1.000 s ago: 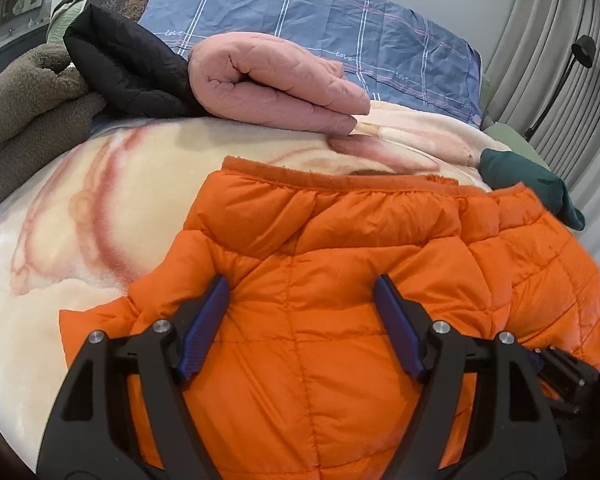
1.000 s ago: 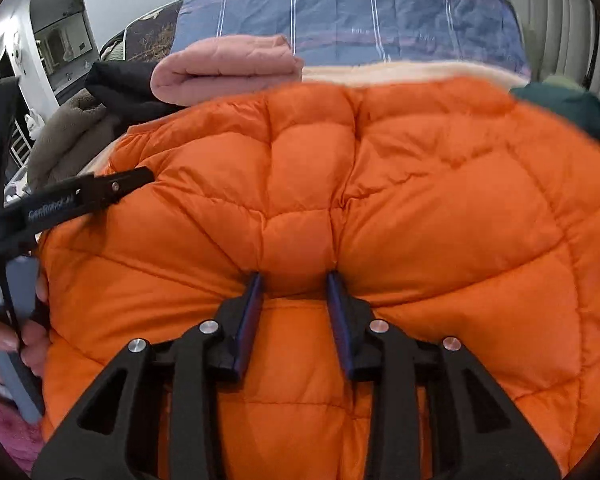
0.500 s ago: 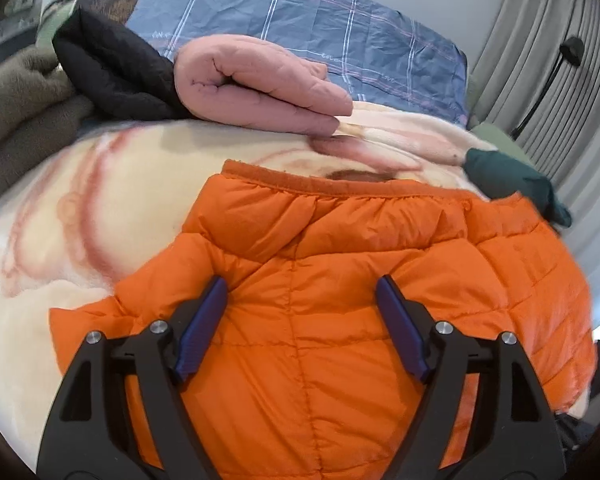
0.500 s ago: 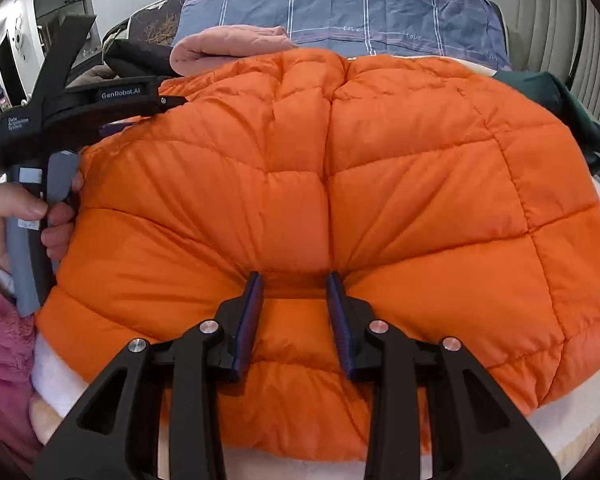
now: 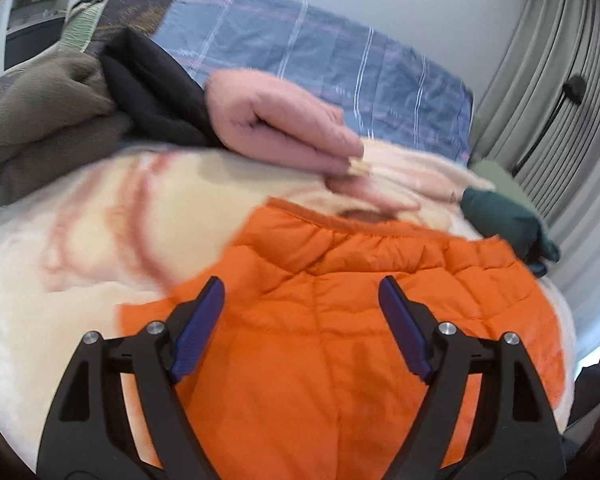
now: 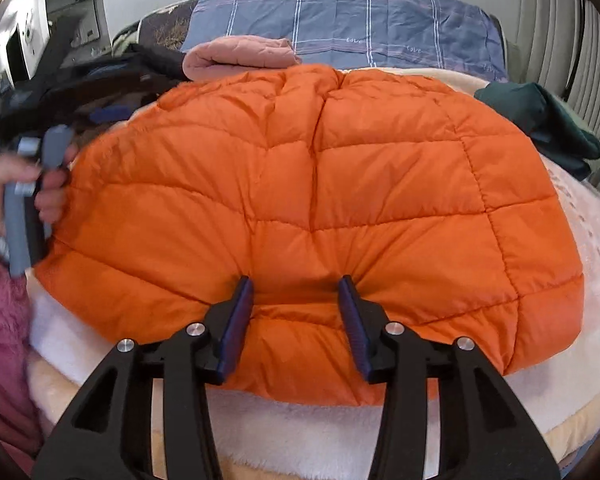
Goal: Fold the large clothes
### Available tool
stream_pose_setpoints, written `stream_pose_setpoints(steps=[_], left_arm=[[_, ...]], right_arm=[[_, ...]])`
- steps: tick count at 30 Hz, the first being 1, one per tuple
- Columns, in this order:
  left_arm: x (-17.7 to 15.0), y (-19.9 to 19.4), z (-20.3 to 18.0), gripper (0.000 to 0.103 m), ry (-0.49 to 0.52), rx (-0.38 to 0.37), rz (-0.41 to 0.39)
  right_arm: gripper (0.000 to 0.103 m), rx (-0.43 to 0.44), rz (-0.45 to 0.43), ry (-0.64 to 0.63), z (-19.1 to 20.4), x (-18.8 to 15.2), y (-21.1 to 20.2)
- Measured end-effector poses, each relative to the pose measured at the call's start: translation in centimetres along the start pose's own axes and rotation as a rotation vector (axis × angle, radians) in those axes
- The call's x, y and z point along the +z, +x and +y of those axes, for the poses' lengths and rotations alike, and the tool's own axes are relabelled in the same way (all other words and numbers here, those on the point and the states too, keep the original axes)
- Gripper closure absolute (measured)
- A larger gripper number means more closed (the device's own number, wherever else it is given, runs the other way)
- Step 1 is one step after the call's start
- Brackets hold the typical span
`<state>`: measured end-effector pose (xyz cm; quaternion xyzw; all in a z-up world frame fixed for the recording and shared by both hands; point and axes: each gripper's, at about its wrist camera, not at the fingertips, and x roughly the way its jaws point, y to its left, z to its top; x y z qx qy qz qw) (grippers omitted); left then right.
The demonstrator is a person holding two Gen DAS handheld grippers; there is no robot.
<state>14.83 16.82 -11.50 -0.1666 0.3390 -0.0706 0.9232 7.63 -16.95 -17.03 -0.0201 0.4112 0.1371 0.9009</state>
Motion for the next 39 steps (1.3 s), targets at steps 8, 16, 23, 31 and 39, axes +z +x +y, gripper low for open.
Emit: stream_pose_setpoints(steps=[8, 16, 23, 31, 39], left_arm=[[-4.0, -3.9, 5.4, 0.019, -0.051, -0.001, 0.074], [-6.2, -2.1, 6.4, 0.016, -0.101, -0.087, 0.153], [-6.5, -1.3, 5.1, 0.015, -0.056, -0.089, 0.165], [-6.7, -1.1, 5.7, 0.014, -0.066, -0.117, 0.161], [-7.1, -0.9, 5.6, 0.013, -0.034, -0.117, 0.146]], right_arm=[[0.049, -0.029, -0.102, 0.058, -3.2, 2.7, -2.0], [0.049, 0.012, -0.099, 0.069, -3.3, 3.7, -1.3], [0.043, 0.017, -0.123, 0.012, -2.1, 8.0, 0.1], [0.043, 0.02, -0.102, -0.027, 0.0, 14.0, 4.5], [0.042, -0.042, 0.017, 0.031, -0.2, 16.1, 13.2]])
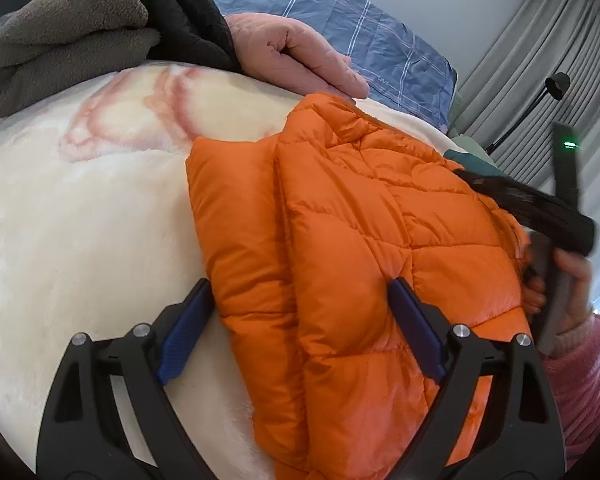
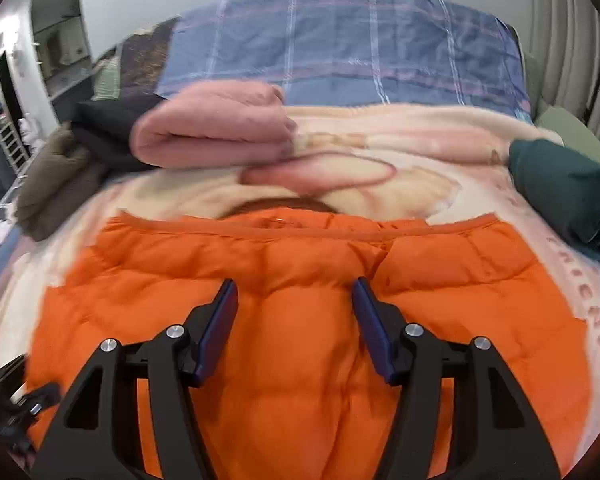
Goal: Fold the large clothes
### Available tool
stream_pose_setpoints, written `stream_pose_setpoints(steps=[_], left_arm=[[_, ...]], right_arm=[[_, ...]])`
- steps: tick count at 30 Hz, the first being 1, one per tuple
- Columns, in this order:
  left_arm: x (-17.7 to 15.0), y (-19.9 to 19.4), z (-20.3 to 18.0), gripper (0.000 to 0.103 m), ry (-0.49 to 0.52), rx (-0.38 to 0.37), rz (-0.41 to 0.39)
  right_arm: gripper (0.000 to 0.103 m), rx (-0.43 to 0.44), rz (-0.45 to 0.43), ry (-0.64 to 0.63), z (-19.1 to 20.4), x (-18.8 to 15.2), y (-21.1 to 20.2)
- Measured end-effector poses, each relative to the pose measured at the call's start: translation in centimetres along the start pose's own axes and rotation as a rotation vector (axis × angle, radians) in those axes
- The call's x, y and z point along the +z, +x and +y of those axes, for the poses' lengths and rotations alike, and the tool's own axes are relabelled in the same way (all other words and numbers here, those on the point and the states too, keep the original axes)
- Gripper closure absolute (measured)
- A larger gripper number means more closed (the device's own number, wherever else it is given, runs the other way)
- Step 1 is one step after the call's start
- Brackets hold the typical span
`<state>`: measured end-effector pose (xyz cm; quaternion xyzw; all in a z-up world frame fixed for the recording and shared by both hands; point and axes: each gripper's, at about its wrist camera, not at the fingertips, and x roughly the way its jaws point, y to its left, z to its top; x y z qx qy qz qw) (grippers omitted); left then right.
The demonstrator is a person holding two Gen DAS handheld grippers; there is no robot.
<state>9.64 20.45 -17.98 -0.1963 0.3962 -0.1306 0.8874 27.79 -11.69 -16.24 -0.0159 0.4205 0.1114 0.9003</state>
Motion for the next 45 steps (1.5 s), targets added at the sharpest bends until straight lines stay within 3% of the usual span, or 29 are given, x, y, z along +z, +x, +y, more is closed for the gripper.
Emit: stream_pose_setpoints(steps=[5, 17, 21, 27, 35, 45], left_arm=[[-0.3, 0.3, -0.2, 0.01, 0.012, -0.022, 0.002], [0.2, 0.7, 0.5, 0.01, -0.016, -0.075, 0.016], [0.8, 0.5, 0.5, 0.033, -0.04, -0.135, 0.017], [2.1, -0.5, -1.6, 0.063, 0.018, -0.12, 0.025], [5.1, -3.1, -6.1, 0.075, 0.146, -0.097, 0.027], [8.0, -4.7, -15.1, 0.076, 0.409, -0.116, 0.048]], right_arm=[[0.034, -0.011, -0.015, -0.025, 0.1, -1.1, 2.0], [0.032, 0.008, -0.019, -0.02, -0.2, -1.5, 2.9], [0.032, 0.008, -0.021, -0.02, -0.3, -1.5, 2.9], [0.032, 0.018, -0.025, -0.013, -0.5, -1.5, 2.8], [0.031, 0.054, -0.029, 0.006, -1.1, -1.5, 2.8], [0.031, 0.144, -0.04, 0.047, -2.1, -1.6, 2.7]])
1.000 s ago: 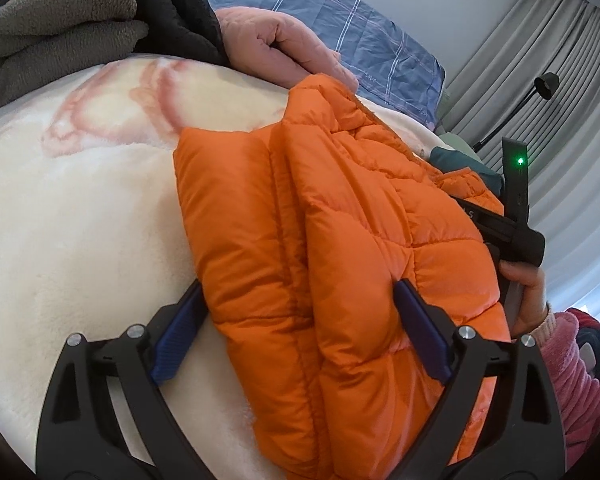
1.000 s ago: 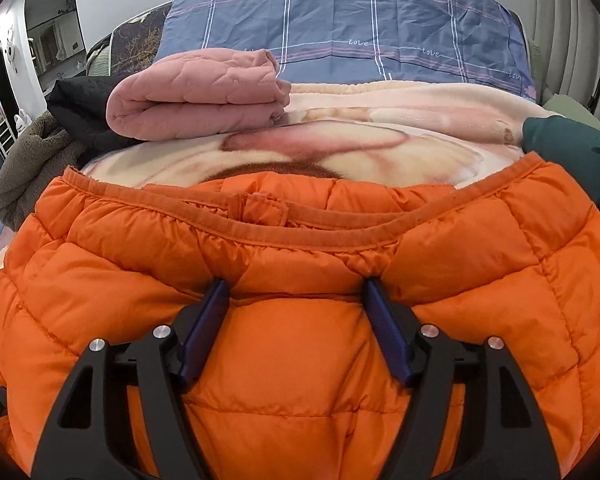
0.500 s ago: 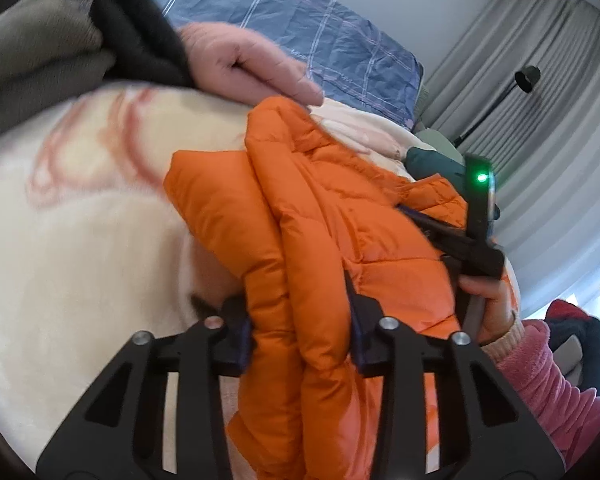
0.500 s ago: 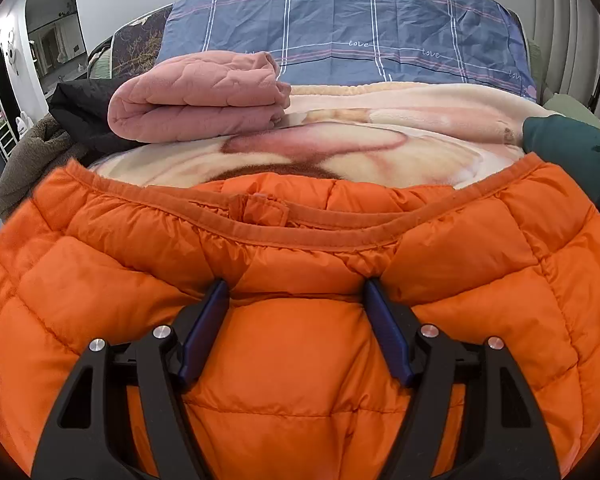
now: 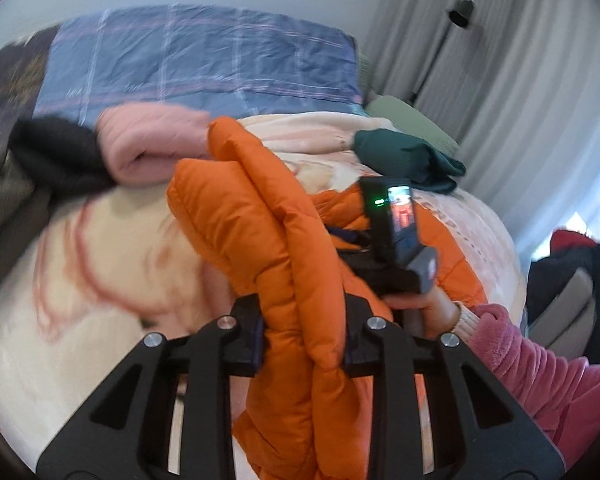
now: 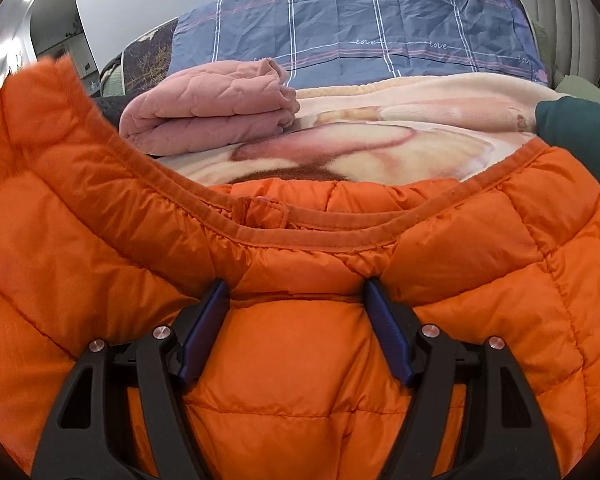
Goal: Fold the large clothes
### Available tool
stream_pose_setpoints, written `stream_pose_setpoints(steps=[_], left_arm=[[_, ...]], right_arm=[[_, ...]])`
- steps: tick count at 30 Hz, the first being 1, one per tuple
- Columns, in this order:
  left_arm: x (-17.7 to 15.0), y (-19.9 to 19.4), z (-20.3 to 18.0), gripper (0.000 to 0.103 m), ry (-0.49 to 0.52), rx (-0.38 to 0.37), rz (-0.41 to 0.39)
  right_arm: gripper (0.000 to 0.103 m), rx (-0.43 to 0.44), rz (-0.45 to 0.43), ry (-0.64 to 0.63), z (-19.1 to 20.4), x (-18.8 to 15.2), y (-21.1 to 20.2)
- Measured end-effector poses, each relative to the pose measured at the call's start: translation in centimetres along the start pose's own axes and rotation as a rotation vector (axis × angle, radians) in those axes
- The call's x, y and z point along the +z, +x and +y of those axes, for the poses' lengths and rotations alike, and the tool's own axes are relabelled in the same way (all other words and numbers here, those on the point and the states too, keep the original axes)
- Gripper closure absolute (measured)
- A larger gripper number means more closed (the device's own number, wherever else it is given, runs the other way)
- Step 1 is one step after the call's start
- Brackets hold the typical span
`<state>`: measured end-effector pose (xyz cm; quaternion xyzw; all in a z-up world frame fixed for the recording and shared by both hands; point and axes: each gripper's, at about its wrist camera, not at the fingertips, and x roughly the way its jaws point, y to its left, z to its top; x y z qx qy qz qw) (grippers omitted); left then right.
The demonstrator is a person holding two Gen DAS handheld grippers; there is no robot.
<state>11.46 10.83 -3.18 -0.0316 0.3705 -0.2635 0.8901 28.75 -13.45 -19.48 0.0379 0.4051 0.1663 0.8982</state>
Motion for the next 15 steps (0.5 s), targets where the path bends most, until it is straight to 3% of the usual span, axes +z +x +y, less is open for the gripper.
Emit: stream_pose_setpoints(steps=[7, 11, 15], left_arm=[[3.4, 1.9, -4.5, 0.076, 0.092, -0.043, 0.062], [5.0, 3.8, -6.0, 0.076, 0.08, -0.104, 0.136], [5.1, 5.1, -7.3, 0.075, 0.1, -0.095, 0.16]], right_arm=[[0.031, 0.053, -0.005, 0.032, -0.6, 0.1, -0.1], [0.031, 0.079, -0.01, 0.052, -0.8, 0.0, -0.3], [0.032, 0.088, 0.01, 0.068, -1.0, 0.5, -1.0]])
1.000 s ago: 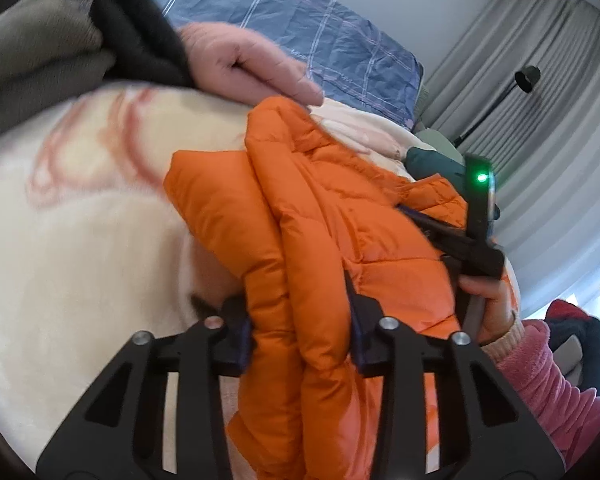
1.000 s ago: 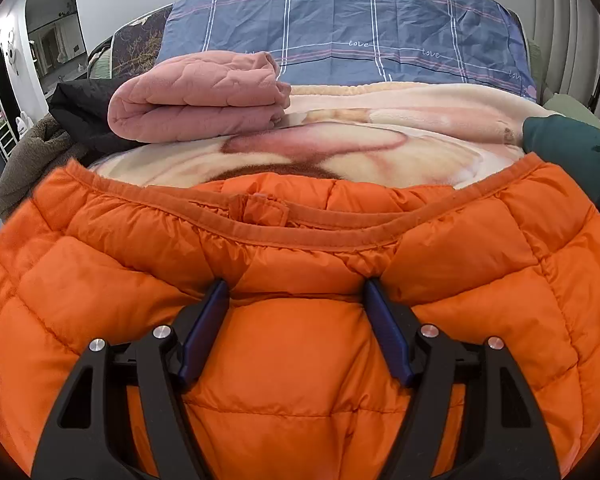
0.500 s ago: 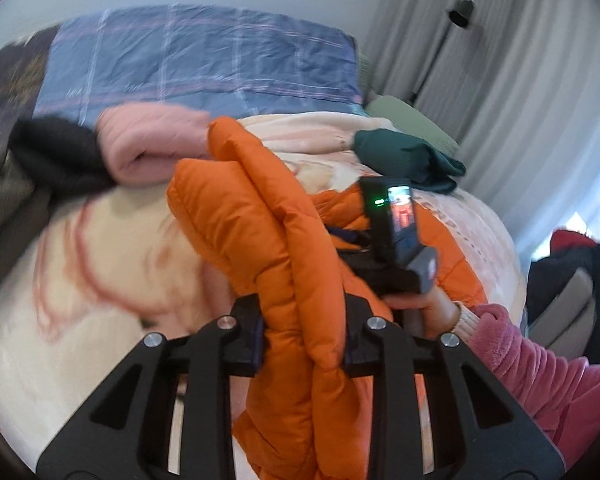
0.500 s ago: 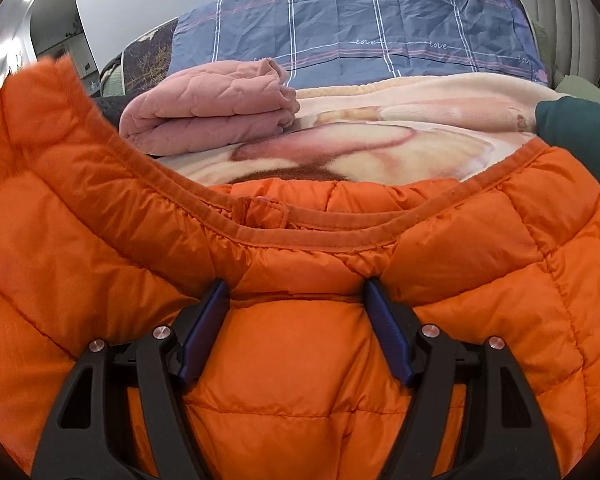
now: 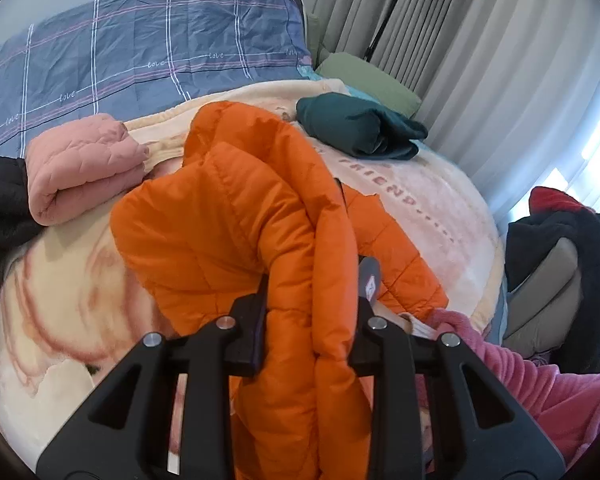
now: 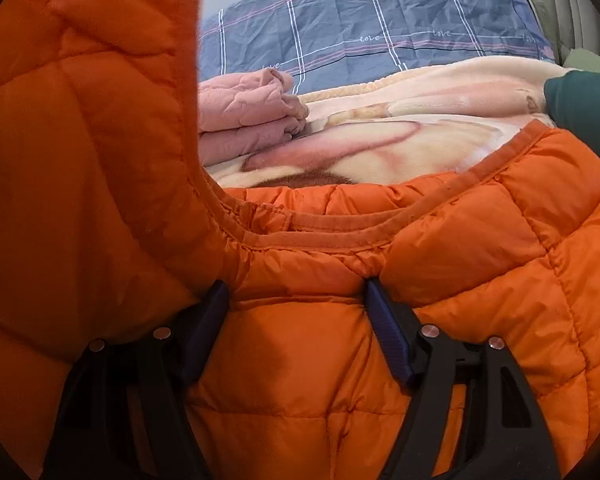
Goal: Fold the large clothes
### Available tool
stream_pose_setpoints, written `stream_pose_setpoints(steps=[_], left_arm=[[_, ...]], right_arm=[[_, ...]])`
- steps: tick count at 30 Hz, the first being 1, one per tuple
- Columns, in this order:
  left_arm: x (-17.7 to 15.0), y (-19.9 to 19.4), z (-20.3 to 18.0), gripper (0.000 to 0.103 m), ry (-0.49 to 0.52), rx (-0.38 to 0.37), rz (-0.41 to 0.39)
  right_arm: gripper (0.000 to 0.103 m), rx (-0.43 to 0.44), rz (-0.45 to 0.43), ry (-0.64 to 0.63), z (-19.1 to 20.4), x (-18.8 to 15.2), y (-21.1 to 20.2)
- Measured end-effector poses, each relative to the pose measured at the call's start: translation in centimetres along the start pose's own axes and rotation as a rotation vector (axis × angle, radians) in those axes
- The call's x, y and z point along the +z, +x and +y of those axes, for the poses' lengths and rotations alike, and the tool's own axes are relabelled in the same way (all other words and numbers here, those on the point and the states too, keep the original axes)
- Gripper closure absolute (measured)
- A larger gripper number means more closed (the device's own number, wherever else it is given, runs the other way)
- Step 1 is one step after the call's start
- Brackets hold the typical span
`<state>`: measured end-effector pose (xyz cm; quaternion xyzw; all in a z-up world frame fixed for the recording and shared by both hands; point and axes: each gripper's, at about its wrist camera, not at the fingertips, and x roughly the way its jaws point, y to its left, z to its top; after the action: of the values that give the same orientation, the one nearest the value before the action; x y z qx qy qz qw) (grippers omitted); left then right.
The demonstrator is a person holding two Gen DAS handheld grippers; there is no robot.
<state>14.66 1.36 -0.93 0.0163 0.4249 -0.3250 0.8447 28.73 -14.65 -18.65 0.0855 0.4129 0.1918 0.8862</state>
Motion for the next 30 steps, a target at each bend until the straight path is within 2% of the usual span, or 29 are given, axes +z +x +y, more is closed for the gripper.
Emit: stream_pose_setpoints(steps=[3, 6, 9, 10, 11, 13, 14, 16, 17, 21, 23, 25, 27, 29, 30], left_arm=[[0.1, 0.3, -0.3, 0.075, -0.001, 0.005, -0.001], [0.1, 0.0, -0.2, 0.075, -0.013, 0.014, -0.019], [0.1, -0.2, 0.1, 0.075, -0.033, 0.02, -0.028], [0.0, -0.1, 0.1, 0.075, -0.035, 0.018, -0.032], [0.0, -0.1, -0.1, 0.075, -0.035, 0.015, -0.038], [0.3, 0.1, -0.7, 0.076, -0.024, 0.01, -0.058], [0.3, 0.3, -1.0, 0.076, -0.016, 0.006, -0.066], [0.6, 0.7, -1.9, 0.077, 0.002, -0.005, -0.072], [0.6, 1.0, -2.4, 0.077, 0.013, -0.011, -0.07], [1.0, 2.7, -4.5, 0.078, 0.043, -0.005, -0.061], [1.4, 3.2, -5.1, 0.078, 0.042, -0.009, -0.063], [1.8, 3.8, -5.9, 0.078, 0.052, -0.018, -0.062], [2.0, 4.4, -6.9, 0.078, 0.076, -0.014, -0.053], [2.2, 5.2, -8.1, 0.078, 0.102, -0.007, -0.04], [2.4, 5.6, -8.4, 0.078, 0.111, -0.009, -0.035]], right_arm=[[0.033, -0.073, 0.061, -0.025, 0.4, 0.9, -1.8], [0.033, -0.154, 0.003, -0.069, 0.0, 1.5, -6.3], [0.033, -0.092, -0.047, -0.07, -1.6, 0.3, -11.3], [0.047, -0.041, -0.048, -0.076, -2.0, -0.5, -12.4], [0.071, 0.029, -0.027, -0.096, -2.3, -1.4, -12.9], [0.085, 0.129, 0.027, -0.105, -2.4, -2.9, -12.4], [0.088, 0.157, 0.063, -0.098, -2.4, -3.7, -11.4], [0.089, 0.156, 0.139, -0.063, -2.6, -5.3, -8.0], [0.091, 0.186, 0.138, -0.035, -2.8, -5.9, -6.6], [0.093, 0.263, 0.148, 0.051, -3.7, -5.8, -5.8], [0.094, 0.26, 0.156, 0.075, -4.3, -5.9, -6.7], [0.094, 0.189, 0.119, 0.089, -5.1, -6.2, -9.9], [0.09, 0.082, 0.012, 0.016, -5.6, -6.6, -14.2], [0.079, -0.003, -0.071, -0.013, -6.8, -7.4, -18.0], [0.078, -0.017, -0.096, -0.005, -7.5, -7.8, -19.4]])
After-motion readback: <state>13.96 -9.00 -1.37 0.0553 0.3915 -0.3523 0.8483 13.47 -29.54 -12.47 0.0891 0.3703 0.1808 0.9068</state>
